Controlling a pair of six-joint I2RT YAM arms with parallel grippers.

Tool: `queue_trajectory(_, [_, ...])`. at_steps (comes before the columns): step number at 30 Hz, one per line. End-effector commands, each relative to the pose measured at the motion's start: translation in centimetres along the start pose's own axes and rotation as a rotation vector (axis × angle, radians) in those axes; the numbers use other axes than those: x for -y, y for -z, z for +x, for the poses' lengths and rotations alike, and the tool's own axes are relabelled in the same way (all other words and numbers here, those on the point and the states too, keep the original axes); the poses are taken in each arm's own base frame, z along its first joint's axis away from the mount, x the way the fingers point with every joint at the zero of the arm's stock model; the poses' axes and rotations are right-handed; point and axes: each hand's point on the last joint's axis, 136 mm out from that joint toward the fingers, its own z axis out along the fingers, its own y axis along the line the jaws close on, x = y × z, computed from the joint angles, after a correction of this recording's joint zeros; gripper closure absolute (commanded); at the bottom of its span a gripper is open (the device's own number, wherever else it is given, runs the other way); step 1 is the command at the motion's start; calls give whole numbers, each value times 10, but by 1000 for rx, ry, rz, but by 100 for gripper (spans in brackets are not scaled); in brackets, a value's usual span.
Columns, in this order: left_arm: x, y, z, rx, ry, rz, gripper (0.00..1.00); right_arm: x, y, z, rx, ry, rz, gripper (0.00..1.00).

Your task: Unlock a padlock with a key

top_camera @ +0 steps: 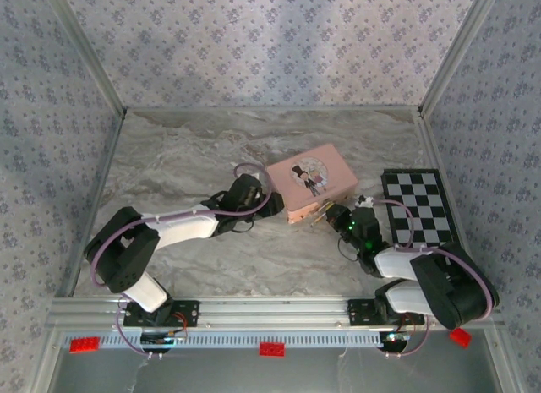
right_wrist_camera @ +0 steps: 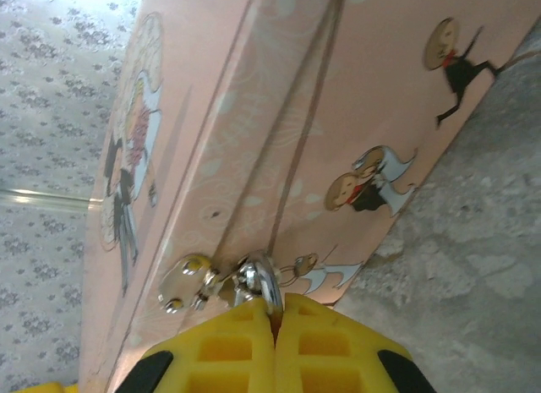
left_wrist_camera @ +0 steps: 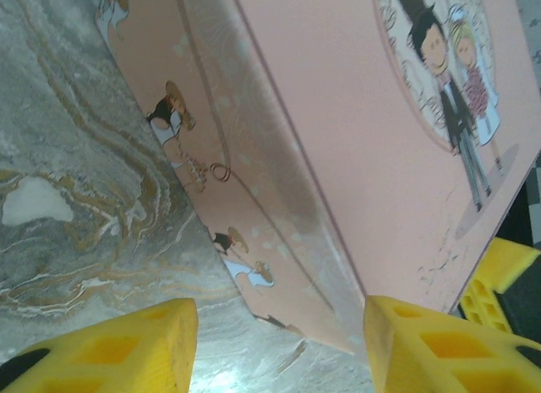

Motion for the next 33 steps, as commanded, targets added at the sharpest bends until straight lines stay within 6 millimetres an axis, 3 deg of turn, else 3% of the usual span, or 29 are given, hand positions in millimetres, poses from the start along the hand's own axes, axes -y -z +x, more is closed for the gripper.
queue_trajectory(1, [12, -6, -12, 22, -34, -8, 43, 0, -3, -8, 6, -39, -9, 100])
queue_trajectory(5, [7, -19, -15, 0, -50, -54, 42, -2, -5, -10, -12, -68, -24, 100])
queue_trajectory(11, [-17, -32, -12, -14, -10, -127, 43, 4, -2, -22, 19, -93, -14, 100])
queue_trajectory(21, [-29, -32, -11, -14, 8, -140, 44, 0, 2, -39, 60, -106, -30, 100])
queue_trajectory(29, [-22, -26, -14, -18, 14, -94, 44, -3, 17, -48, 75, -72, -22, 100])
queue_trajectory(33, [-5, -6, -27, -17, -29, -19, 43, -8, 29, -41, 18, 26, 11, 100])
